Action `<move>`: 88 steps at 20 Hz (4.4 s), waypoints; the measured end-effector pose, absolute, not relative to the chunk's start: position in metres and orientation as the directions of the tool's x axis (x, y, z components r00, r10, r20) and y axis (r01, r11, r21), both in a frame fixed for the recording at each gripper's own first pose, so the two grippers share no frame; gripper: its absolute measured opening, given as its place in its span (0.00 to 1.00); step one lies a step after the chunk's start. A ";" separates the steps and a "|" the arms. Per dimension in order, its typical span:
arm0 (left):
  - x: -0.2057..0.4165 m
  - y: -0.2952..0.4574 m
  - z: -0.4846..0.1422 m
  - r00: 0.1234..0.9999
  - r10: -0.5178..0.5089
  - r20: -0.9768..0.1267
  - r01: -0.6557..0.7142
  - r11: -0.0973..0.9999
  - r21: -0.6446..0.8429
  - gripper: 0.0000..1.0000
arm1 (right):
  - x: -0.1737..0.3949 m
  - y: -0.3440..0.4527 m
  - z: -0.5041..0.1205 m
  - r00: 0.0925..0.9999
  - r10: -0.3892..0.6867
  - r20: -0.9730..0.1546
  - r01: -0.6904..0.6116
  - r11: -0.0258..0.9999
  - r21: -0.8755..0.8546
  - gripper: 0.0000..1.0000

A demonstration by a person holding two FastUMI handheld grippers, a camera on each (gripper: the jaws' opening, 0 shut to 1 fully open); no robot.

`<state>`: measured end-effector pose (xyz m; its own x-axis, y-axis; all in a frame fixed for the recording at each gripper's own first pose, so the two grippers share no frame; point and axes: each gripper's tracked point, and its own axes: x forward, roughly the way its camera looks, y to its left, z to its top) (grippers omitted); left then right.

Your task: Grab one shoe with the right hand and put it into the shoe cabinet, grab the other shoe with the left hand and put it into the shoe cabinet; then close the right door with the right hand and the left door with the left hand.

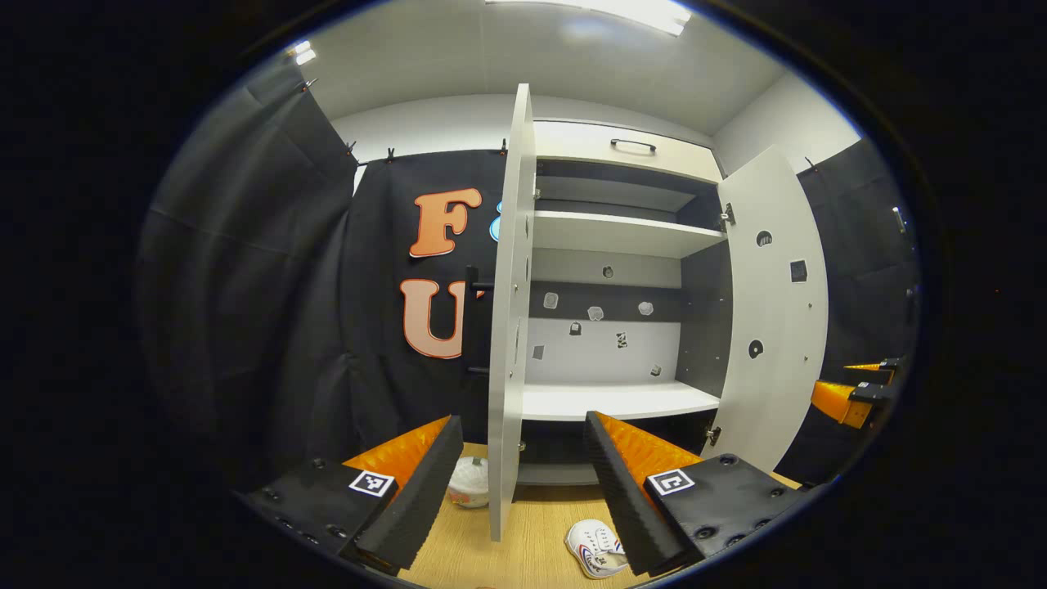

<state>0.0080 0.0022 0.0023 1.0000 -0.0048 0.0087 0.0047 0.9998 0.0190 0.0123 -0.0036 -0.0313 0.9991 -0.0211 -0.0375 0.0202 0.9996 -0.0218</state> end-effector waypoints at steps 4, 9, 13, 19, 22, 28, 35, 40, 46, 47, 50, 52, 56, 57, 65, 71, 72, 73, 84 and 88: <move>0.009 0.007 0.001 1.000 0.003 0.009 -0.003 1.000 0.018 0.96 | 0.020 -0.004 -0.070 0.995 -0.028 -0.095 0.025 0.999 -0.040 0.94; 0.011 0.014 -0.007 1.000 0.023 -0.012 -0.022 1.000 0.016 0.94 | 0.032 -0.002 -0.133 0.987 -0.022 -0.160 0.011 0.997 -0.074 0.95; 0.008 0.014 -0.009 0.999 0.031 -0.017 -0.030 0.999 0.028 0.96 | 0.038 -0.001 -0.196 0.968 -0.017 -0.251 -0.001 0.997 -0.072 0.94; 0.003 0.016 -0.017 0.998 0.051 -0.035 -0.050 0.998 0.030 0.94 | 0.048 0.000 -0.299 0.903 0.015 -0.428 -0.032 0.999 -0.033 0.95; 0.001 0.017 -0.025 0.997 0.065 -0.052 -0.063 0.997 0.034 0.96 | 0.050 0.000 -0.352 0.848 0.031 -0.529 -0.017 0.999 0.032 0.92; -0.001 0.013 -0.035 0.994 0.079 -0.078 -0.074 0.995 0.073 0.94 | 0.058 0.001 -0.424 0.761 0.052 -0.647 0.020 0.994 0.104 0.75; -0.005 0.017 -0.047 0.988 0.108 -0.110 -0.096 0.989 0.111 0.96 | 0.063 0.007 -0.464 0.688 0.075 -0.722 -0.011 0.996 0.093 0.51; -0.010 0.022 -0.054 0.984 0.126 -0.129 -0.111 0.986 0.124 0.97 | 0.069 0.009 -0.478 0.637 0.086 -0.766 0.014 0.992 0.123 0.36; -0.012 0.024 -0.063 0.979 0.133 -0.153 -0.119 0.988 0.099 0.97 | 0.072 0.001 -0.472 0.641 0.032 -0.767 0.001 0.999 0.043 0.07; -0.012 0.024 -0.065 0.979 0.132 -0.157 -0.118 0.988 0.097 0.97 | 0.073 0.000 -0.467 0.642 0.030 -0.766 0.009 0.999 0.047 0.01; -0.011 0.022 -0.062 0.979 0.137 -0.149 -0.122 0.987 0.109 0.97 | 0.075 -0.003 -0.443 0.658 0.022 -0.753 0.046 0.997 0.070 0.00; -0.010 0.016 -0.061 0.982 0.123 -0.143 -0.109 0.989 0.103 0.96 | 0.080 -0.001 -0.420 0.680 0.026 -0.733 0.034 0.997 0.066 0.00; -0.008 0.008 -0.060 0.986 0.088 -0.140 -0.076 0.993 0.089 0.96 | 0.094 0.021 -0.380 0.726 0.048 -0.686 0.018 0.996 0.089 0.00; -0.007 0.005 -0.059 0.987 0.080 -0.138 -0.069 0.994 0.085 0.96 | 0.098 0.022 -0.363 0.740 0.049 -0.670 0.012 0.996 0.087 0.00; -0.004 0.007 -0.059 0.990 0.059 -0.125 -0.052 0.997 0.054 0.94 | 0.138 0.054 -0.235 0.844 0.083 -0.530 -0.046 0.995 0.084 0.00; 0.003 0.011 -0.060 0.991 0.057 -0.118 -0.051 0.997 0.050 0.94 | 0.185 0.069 -0.167 0.887 0.097 -0.452 -0.072 0.995 0.073 0.00; 0.004 0.013 -0.060 0.991 0.058 -0.118 -0.052 0.997 0.051 0.97 | 0.195 0.071 -0.158 0.892 0.098 -0.442 -0.074 0.995 0.072 0.00; 0.006 0.014 -0.062 0.991 0.057 -0.120 -0.051 0.997 0.050 0.97 | 0.205 0.072 -0.150 0.895 0.100 -0.434 -0.078 0.995 0.068 0.00; 0.031 0.029 -0.078 0.985 0.077 -0.153 -0.071 0.997 0.042 0.94 | 0.335 0.081 -0.092 0.911 0.074 -0.405 -0.036 0.994 0.100 0.00; 0.041 0.031 -0.080 0.984 0.086 -0.158 -0.079 0.996 0.050 0.96 | 0.372 0.074 -0.094 0.902 0.052 -0.428 -0.002 0.993 0.115 0.00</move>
<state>0.0406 0.0314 -0.0798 0.9837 0.0863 -0.1576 -0.0793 0.9956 0.0501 0.3722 0.0745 -0.0937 0.9021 0.0516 -0.4285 -0.0023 0.9934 0.1148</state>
